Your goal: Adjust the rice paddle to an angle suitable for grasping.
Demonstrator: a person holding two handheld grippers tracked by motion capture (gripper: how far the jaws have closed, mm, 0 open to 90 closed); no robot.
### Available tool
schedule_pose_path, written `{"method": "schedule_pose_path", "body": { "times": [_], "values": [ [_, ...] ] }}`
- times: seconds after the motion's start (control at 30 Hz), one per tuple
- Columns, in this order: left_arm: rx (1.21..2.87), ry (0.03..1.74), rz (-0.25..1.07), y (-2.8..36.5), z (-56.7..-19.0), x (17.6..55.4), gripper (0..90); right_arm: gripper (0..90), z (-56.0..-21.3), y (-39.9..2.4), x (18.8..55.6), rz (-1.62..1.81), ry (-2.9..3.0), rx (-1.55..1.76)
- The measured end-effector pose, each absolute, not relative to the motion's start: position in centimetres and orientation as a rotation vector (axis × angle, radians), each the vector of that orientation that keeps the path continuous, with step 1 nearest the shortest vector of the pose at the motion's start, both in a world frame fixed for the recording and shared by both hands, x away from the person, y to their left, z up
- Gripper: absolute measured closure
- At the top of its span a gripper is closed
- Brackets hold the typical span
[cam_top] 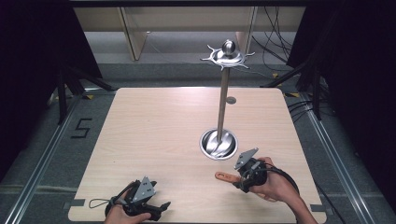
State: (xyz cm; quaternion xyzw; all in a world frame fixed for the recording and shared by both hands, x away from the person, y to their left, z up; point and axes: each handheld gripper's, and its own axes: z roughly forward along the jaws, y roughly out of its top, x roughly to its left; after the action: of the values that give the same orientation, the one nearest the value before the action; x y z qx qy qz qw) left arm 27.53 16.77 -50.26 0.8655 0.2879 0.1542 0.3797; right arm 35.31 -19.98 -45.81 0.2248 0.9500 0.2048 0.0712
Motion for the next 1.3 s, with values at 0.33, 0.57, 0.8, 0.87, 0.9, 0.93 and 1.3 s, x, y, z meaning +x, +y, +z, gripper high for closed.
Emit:
{"method": "schedule_pose_path", "body": {
  "times": [0.33, 0.57, 0.8, 0.87, 0.9, 0.93, 1.3],
  "values": [
    [2.21, 0.734, 0.396, 16.8, -50.2, 27.6, 15.5, 54.6, -46.4, -18.5, 36.4, 0.521, 2.883, 0.667],
    [2.207, 0.739, 0.388, 16.8, -50.3, 27.5, 15.5, 58.8, -47.0, -17.6, 37.3, 0.429, 2.931, 0.628],
    [2.209, 0.734, 0.396, 16.8, -50.2, 27.5, 15.6, 62.0, -47.4, -17.2, 37.9, 0.36, 2.985, 0.65],
    [2.21, 0.733, 0.394, 16.8, -50.2, 27.5, 15.6, 62.8, -47.4, -17.0, 38.0, 0.313, 3.0, 0.659],
    [2.205, 0.743, 0.38, 16.8, -50.3, 27.5, 15.5, 63.1, -47.6, -16.9, 38.1, 0.338, 2.99, 0.653],
    [2.208, 0.744, 0.378, 16.8, -50.3, 27.5, 15.5, 63.5, -47.6, -16.8, 38.1, 0.302, 3.004, 0.653],
    [2.205, 0.741, 0.383, 16.8, -50.3, 27.5, 15.6, 66.2, -47.4, -15.8, 38.6, 0.208, 3.038, 0.613]
  ]
}}
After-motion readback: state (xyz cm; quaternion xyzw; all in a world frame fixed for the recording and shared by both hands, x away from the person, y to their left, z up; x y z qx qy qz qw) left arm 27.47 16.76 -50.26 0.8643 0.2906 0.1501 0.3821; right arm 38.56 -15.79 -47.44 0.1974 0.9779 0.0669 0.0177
